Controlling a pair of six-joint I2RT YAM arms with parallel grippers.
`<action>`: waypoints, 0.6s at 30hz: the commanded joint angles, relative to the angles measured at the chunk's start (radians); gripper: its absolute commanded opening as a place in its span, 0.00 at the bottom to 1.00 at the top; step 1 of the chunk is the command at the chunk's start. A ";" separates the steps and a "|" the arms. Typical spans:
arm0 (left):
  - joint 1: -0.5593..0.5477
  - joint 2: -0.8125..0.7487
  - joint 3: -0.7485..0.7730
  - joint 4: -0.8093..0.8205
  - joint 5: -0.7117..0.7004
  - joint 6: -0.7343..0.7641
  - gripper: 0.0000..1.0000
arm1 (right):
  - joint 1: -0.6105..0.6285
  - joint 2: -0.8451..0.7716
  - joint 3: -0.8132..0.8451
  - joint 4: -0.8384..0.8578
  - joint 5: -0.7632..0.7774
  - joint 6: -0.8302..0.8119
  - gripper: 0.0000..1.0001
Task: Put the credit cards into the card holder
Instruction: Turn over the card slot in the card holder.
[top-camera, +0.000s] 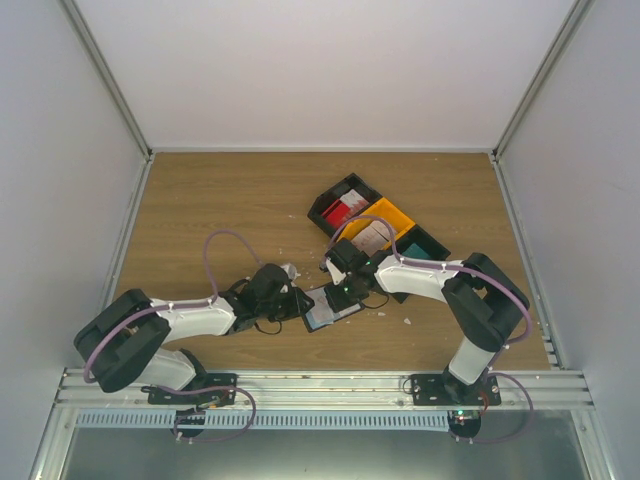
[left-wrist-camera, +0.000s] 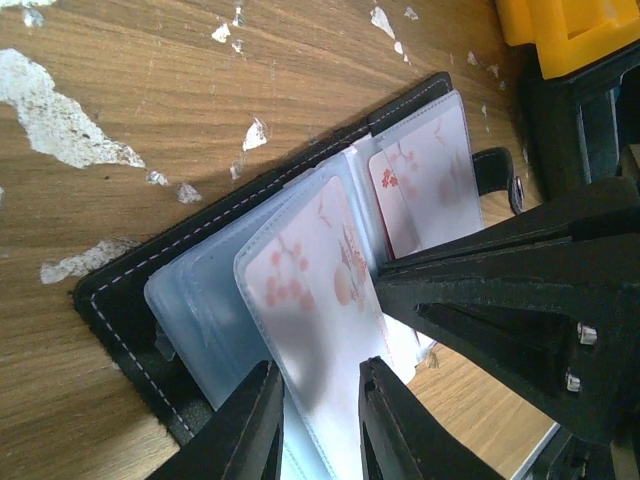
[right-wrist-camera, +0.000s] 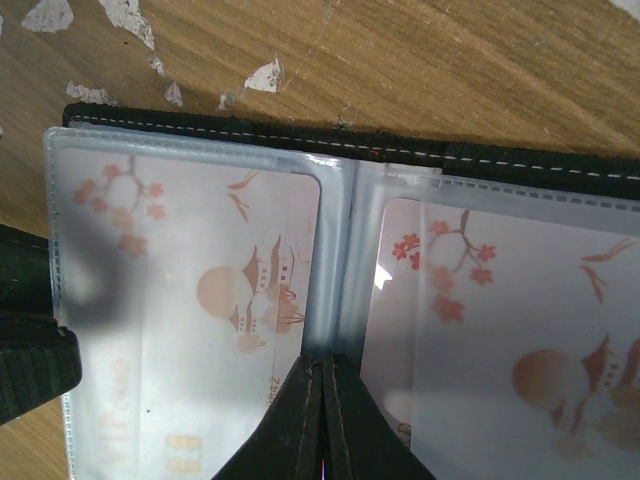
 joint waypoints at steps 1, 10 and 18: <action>-0.006 0.014 0.000 0.063 0.004 0.003 0.23 | 0.008 0.047 -0.029 0.001 0.020 0.002 0.03; -0.006 0.059 0.012 0.139 0.057 -0.012 0.24 | 0.008 0.022 -0.039 0.028 0.001 0.007 0.03; -0.006 0.096 0.048 0.143 0.074 -0.014 0.23 | 0.008 -0.066 -0.039 0.034 0.050 0.040 0.11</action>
